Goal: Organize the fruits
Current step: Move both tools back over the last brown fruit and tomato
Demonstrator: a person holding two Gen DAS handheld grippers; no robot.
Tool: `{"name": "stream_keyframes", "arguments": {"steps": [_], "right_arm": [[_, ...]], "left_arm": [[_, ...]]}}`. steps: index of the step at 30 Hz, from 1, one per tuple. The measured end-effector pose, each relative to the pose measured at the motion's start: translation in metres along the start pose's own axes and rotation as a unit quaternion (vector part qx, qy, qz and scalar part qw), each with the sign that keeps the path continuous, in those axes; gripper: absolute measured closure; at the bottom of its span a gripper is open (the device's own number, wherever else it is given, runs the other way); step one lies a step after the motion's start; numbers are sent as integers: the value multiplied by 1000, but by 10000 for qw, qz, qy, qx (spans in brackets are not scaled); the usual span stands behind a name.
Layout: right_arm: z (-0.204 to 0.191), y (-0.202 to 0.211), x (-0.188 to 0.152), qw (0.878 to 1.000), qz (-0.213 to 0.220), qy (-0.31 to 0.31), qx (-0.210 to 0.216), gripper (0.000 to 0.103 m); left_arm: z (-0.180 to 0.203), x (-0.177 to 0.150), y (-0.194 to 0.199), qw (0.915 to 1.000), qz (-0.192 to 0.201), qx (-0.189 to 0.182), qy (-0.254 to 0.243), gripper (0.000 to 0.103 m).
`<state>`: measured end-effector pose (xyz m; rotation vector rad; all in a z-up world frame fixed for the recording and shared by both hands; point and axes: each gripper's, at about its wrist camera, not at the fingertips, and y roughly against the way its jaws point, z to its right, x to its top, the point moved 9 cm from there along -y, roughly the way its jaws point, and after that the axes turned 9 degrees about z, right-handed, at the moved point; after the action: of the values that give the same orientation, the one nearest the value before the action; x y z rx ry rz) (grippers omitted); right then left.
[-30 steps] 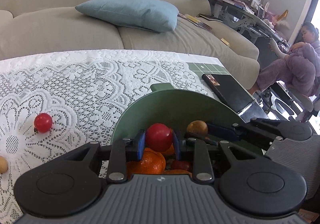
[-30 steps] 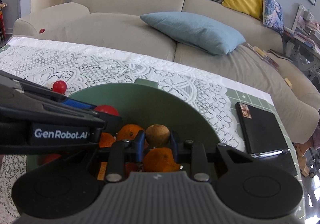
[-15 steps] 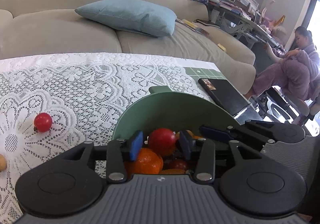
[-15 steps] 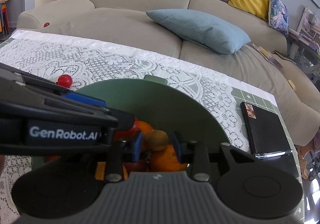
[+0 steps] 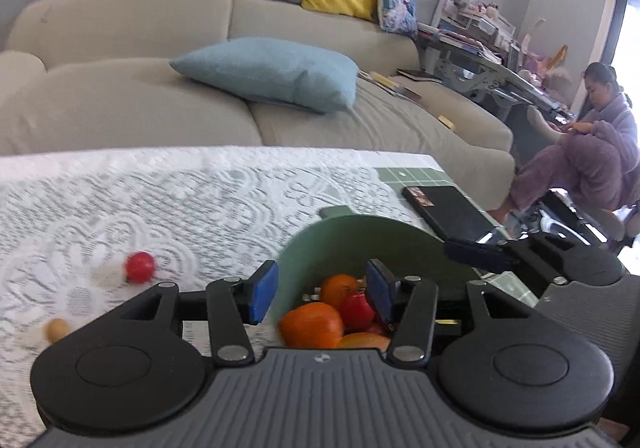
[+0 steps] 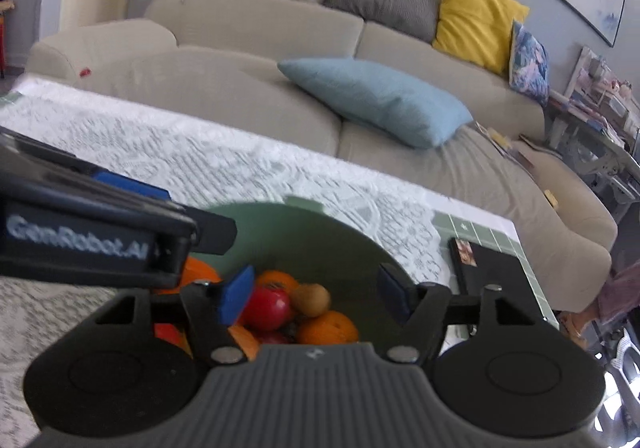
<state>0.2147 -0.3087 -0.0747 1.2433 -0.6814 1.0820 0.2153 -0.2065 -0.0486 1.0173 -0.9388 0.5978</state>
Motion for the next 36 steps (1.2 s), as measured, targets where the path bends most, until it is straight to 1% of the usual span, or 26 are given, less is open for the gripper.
{"name": "stream_keyframes", "arguments": {"steps": [3,6,10,15,17,22,25,28,31,36], "right_arm": [[-14,7,8,9998,154,23,103,36],[-29,12,16,9993,297,-74,235,30],[-50,12,25,9978,420,-263,433,30],[-85,7,31,9942,448,-532,816,29],[-101,5,31,9918,430,-672,1003,27],[-133,-2,26,9898,338,-707,1186,26],[-147,-6,21,9885,295,-765,1273,26],[-161,-11,15,9886,266,-694,1310,26],[-169,-16,10,9889,249,-592,1339,26],[-179,-27,0,9901,139,-431,1332,39]], "left_arm": [[-8,3,13,9998,98,142,-49,43],[-19,5,26,9995,178,254,-30,43],[-40,6,41,9985,248,486,-50,41],[-76,3,55,9962,257,825,97,41],[-91,0,58,9951,218,941,191,41],[-126,-7,65,9925,167,1147,379,41],[-141,-14,68,9927,113,1131,393,41],[-154,-23,69,9936,49,1066,365,41],[-168,-31,68,9943,7,965,456,41],[-183,-43,63,9961,14,750,463,41]]}}
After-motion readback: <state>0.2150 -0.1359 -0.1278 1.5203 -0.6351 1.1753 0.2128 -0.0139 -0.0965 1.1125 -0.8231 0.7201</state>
